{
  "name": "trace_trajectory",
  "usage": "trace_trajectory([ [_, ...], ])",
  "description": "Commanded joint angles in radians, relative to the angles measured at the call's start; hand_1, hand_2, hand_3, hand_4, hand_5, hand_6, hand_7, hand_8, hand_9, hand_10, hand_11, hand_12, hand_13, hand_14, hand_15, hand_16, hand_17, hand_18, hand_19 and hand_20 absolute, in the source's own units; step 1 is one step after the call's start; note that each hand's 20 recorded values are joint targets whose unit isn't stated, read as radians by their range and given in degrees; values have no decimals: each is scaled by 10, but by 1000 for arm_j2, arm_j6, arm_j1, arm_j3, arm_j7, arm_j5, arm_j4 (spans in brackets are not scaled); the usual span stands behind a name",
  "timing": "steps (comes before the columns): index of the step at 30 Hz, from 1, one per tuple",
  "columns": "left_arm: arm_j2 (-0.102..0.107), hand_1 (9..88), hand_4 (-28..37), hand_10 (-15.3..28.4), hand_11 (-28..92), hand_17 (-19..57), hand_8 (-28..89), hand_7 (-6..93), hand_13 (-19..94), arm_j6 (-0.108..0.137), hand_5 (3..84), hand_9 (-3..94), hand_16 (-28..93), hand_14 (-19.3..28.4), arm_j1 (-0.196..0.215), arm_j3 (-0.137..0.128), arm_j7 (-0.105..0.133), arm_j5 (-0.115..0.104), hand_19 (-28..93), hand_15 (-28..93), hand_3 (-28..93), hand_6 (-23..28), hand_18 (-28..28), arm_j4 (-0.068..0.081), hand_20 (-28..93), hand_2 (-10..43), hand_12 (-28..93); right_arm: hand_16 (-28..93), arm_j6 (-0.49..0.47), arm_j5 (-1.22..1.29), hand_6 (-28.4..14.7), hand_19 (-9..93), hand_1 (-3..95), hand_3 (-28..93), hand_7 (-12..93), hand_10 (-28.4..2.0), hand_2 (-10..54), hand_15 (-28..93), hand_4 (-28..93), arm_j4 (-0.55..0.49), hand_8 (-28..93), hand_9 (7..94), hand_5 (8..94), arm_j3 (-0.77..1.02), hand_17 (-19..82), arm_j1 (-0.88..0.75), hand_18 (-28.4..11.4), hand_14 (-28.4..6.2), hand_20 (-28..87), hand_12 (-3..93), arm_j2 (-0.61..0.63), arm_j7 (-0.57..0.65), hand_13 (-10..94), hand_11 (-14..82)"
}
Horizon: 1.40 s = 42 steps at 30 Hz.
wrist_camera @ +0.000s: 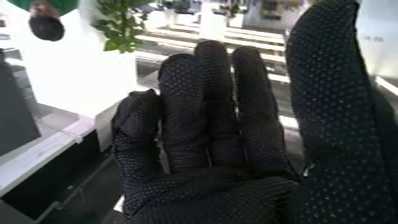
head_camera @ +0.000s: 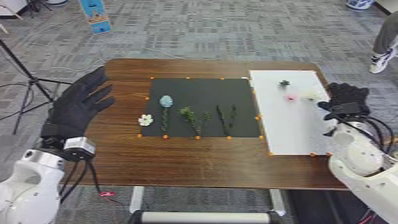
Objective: Arrange flowers
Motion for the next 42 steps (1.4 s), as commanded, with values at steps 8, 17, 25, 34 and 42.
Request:
trace_trajectory([
  [8, -14, 240, -283, 84, 120, -103, -99, 172, 144, -1, 237, 182, 42, 129, 24, -5, -4, 3, 369, 111, 659, 17, 180, -10, 83, -95, 175, 280, -52, -5, 3, 807, 592, 439, 292, -97, -95, 761, -283, 120, -144, 460, 476, -130, 245, 92, -190, -102, 586, 256, -4, -20, 449, 336],
  [17, -12, 238, -283, 84, 121, -104, -99, 171, 144, 4, 237, 182, 43, 129, 41, -17, 2, 1, 369, 113, 661, 17, 180, -19, 83, -95, 175, 274, -88, -10, 5, 817, 563, 508, 308, -101, -95, 765, -283, 184, -151, 473, 488, -224, 252, 180, -192, -103, 581, 262, -3, -15, 460, 362],
  [25, -4, 237, -283, 85, 123, -104, -98, 170, 143, 6, 237, 182, 42, 129, 49, -28, 7, 0, 369, 112, 662, 17, 180, -23, 83, -95, 176, 277, -298, 52, 14, 814, 531, 571, 311, -100, -95, 762, -283, 125, -157, 492, 509, -186, 248, 195, -194, -103, 584, 266, 25, -78, 466, 381],
  [34, -2, 234, -283, 85, 122, -105, -97, 168, 144, 13, 237, 182, 42, 129, 57, -34, 9, -4, 369, 112, 664, 17, 181, -27, 83, -94, 175, 304, -285, 43, 39, 816, 458, 714, 393, -83, -95, 746, -283, 159, -50, 604, 563, -281, 261, 280, -187, -83, 583, 354, 11, -94, 525, 362],
  [42, -6, 234, -283, 85, 120, -105, -96, 167, 143, 18, 237, 182, 42, 130, 75, -61, 23, 0, 369, 113, 662, 17, 181, -40, 83, -92, 175, 388, -195, 6, 37, 872, 514, 787, 480, -70, -91, 771, -283, 125, -13, 738, 685, -283, 322, 274, -193, -66, 586, 500, 21, -102, 631, 355],
])
